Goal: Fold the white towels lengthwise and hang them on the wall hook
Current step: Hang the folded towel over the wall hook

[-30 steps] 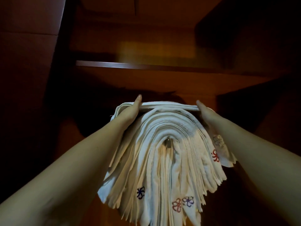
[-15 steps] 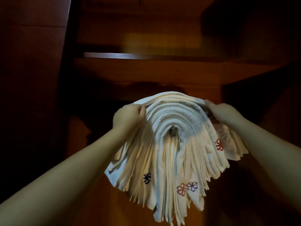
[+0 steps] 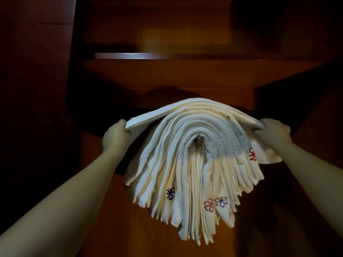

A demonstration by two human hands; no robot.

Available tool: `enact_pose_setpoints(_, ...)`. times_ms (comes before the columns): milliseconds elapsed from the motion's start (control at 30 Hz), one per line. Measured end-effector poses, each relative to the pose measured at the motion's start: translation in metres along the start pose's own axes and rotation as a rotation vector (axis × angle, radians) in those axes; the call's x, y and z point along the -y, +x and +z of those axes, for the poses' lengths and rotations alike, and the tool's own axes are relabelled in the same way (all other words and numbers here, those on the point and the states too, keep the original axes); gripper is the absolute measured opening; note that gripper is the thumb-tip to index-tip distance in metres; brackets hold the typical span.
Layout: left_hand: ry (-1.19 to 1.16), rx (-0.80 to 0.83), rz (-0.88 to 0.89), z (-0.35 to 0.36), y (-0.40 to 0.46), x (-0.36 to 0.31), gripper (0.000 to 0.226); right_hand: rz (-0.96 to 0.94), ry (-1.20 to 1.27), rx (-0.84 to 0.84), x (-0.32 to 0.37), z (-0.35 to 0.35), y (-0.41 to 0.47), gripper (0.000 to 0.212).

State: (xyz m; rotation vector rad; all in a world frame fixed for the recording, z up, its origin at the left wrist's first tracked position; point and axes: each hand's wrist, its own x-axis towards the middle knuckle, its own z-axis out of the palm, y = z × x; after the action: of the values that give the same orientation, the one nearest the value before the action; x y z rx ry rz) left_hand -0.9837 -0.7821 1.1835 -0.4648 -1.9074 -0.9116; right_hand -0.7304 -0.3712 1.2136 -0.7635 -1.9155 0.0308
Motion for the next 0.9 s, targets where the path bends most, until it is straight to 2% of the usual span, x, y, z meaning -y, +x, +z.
enact_pose_setpoints(67,-0.004,0.05,0.013,0.008,-0.008,0.006,0.006,0.058,0.06,0.055,-0.008,0.003,-0.003,0.019)
enact_pose_setpoints(100,-0.025,0.147,-0.008,0.013,-0.015,0.007,0.006,0.057,0.094,0.127,-0.014,0.005,-0.007,0.023)
enact_pose_setpoints(167,-0.126,0.424,-0.048,0.021,-0.032,0.01,0.007,0.021,0.166,0.387,-0.031,0.015,-0.016,0.033)
enact_pose_setpoints(233,-0.377,0.659,-0.142,0.022,-0.045,0.013,0.015,0.079,0.268,0.613,-0.05,0.023,-0.028,0.035)
enact_pose_setpoints(267,-0.54,0.719,-0.215,0.02,-0.049,0.014,0.034,0.153,0.387,0.641,-0.058,0.026,-0.032,0.029)
enact_pose_setpoints(300,-0.668,0.726,-0.281,0.018,-0.049,0.013,0.061,0.243,0.561,0.613,-0.064,0.027,-0.034,0.019)
enact_pose_setpoints(333,-0.731,0.672,-0.332,0.016,-0.047,0.011,0.084,0.332,0.738,0.544,-0.065,0.026,-0.035,0.022)
enact_pose_setpoints(367,-0.751,0.587,-0.37,0.017,-0.042,0.007,0.096,0.405,0.87,0.465,-0.062,0.025,-0.032,0.034)
enact_pose_setpoints(400,-0.759,0.509,-0.411,0.017,-0.037,0.0,0.097,0.443,0.959,0.403,-0.057,0.025,-0.028,0.044)
enact_pose_setpoints(467,-0.815,0.492,-0.504,0.019,-0.029,-0.017,0.086,0.451,1.053,0.346,-0.042,0.027,-0.015,0.054)
enact_pose_setpoints(600,-0.892,0.657,-0.569,0.033,-0.034,-0.044,0.067,0.463,1.085,0.638,-0.011,0.048,-0.014,0.079)
enact_pose_setpoints(633,-0.919,0.672,-0.597,0.038,-0.038,-0.047,0.065,0.456,1.058,0.665,-0.004,0.054,-0.021,0.082)
enact_pose_setpoints(767,-0.98,0.631,-0.667,0.053,-0.052,-0.056,0.064,0.498,1.073,0.648,0.004,0.071,-0.045,0.079)
enact_pose_setpoints(900,-0.946,0.582,-0.66,0.056,-0.052,-0.05,0.062,0.553,1.013,0.596,-0.002,0.068,-0.051,0.079)
